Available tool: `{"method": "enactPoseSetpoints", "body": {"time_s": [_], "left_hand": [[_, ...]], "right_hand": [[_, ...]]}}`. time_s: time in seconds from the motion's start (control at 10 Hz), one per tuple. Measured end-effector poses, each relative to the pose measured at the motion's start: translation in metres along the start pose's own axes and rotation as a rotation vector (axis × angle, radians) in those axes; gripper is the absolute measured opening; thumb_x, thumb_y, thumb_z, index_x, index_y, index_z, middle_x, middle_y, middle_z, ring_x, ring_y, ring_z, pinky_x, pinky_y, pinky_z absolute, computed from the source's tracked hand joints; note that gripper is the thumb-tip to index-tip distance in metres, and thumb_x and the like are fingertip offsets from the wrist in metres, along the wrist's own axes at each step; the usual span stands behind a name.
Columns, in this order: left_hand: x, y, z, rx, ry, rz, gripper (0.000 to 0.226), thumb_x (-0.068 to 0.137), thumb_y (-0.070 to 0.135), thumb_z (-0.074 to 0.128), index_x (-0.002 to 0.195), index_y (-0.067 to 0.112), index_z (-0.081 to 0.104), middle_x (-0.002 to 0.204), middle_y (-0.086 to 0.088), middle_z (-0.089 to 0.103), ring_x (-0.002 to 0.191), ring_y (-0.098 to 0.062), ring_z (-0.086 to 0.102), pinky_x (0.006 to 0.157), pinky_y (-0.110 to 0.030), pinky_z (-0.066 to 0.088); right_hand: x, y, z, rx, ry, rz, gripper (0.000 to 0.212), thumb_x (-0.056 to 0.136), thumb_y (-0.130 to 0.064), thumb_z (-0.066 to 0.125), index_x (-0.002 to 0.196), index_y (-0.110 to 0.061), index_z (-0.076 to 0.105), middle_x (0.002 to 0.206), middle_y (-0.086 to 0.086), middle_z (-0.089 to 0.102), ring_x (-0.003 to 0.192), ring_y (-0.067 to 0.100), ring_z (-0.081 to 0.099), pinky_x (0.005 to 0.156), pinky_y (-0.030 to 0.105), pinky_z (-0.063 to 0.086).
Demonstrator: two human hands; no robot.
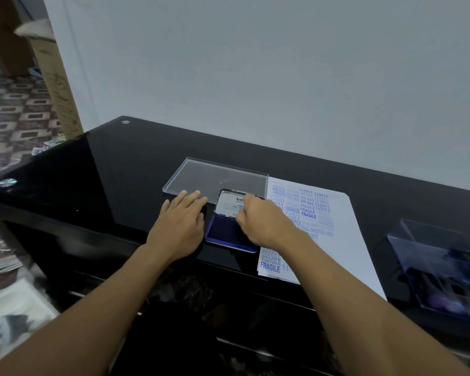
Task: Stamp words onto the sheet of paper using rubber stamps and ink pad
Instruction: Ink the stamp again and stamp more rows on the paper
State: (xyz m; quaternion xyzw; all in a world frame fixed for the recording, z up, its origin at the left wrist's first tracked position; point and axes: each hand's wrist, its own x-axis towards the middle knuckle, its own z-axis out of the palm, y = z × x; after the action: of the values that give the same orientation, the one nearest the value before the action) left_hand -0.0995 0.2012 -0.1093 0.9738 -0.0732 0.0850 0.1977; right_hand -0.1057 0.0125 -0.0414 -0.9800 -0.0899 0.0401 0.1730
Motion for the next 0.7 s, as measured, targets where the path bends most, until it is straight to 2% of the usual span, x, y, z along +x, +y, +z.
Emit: {"method": "enactPoseSetpoints", "body": {"time_s": [0.1, 0.3, 0.4, 0.7], "left_hand": [[-0.0011, -0.0003, 0.0005, 0.002, 0.004, 0.007, 0.048, 0.105, 0.026, 0.029, 0.153, 0.025, 0.03, 0.163, 0.006, 0.019, 0.152, -0.017, 0.007, 0.123, -0.047, 0.01], [-0.0002, -0.0001, 0.0018, -0.001, 0.01, -0.002, 0.049, 0.104, 0.026, 0.03, 0.153, 0.025, 0.03, 0.163, 0.006, 0.02, 0.152, -0.016, 0.007, 0.123, -0.047, 0.01], [0.0005, 0.0001, 0.002, -0.006, 0.01, -0.006, 0.049, 0.104, 0.026, 0.031, 0.153, 0.025, 0.03, 0.163, 0.006, 0.02, 0.152, -0.016, 0.007, 0.123, -0.047, 0.01], [0.0009, 0.0001, 0.0021, -0.015, 0.008, -0.014, 0.049, 0.104, 0.026, 0.032, 0.153, 0.025, 0.03, 0.163, 0.005, 0.02, 0.152, -0.016, 0.007, 0.123, -0.046, 0.01]], "right_hand": [[-0.0018, -0.0015, 0.0004, 0.001, 0.009, 0.002, 0.021, 0.101, -0.023, 0.04, 0.081, -0.018, 0.037, 0.084, 0.007, 0.054, 0.078, 0.028, 0.055, 0.065, 0.037, 0.042], [-0.0049, -0.0057, 0.004, -0.005, 0.024, -0.005, 0.017, 0.1, -0.019, 0.041, 0.084, -0.017, 0.037, 0.097, 0.017, 0.059, 0.08, 0.033, 0.055, 0.065, 0.038, 0.043], [-0.0067, -0.0075, 0.0038, -0.007, 0.018, -0.005, 0.012, 0.1, -0.018, 0.04, 0.089, -0.015, 0.038, 0.094, 0.017, 0.054, 0.078, 0.033, 0.052, 0.064, 0.037, 0.04], [-0.0023, -0.0043, -0.0026, 0.026, -0.023, 0.001, 0.014, 0.102, -0.019, 0.042, 0.089, -0.013, 0.042, 0.098, 0.015, 0.06, 0.08, 0.028, 0.054, 0.061, 0.033, 0.038]]}}
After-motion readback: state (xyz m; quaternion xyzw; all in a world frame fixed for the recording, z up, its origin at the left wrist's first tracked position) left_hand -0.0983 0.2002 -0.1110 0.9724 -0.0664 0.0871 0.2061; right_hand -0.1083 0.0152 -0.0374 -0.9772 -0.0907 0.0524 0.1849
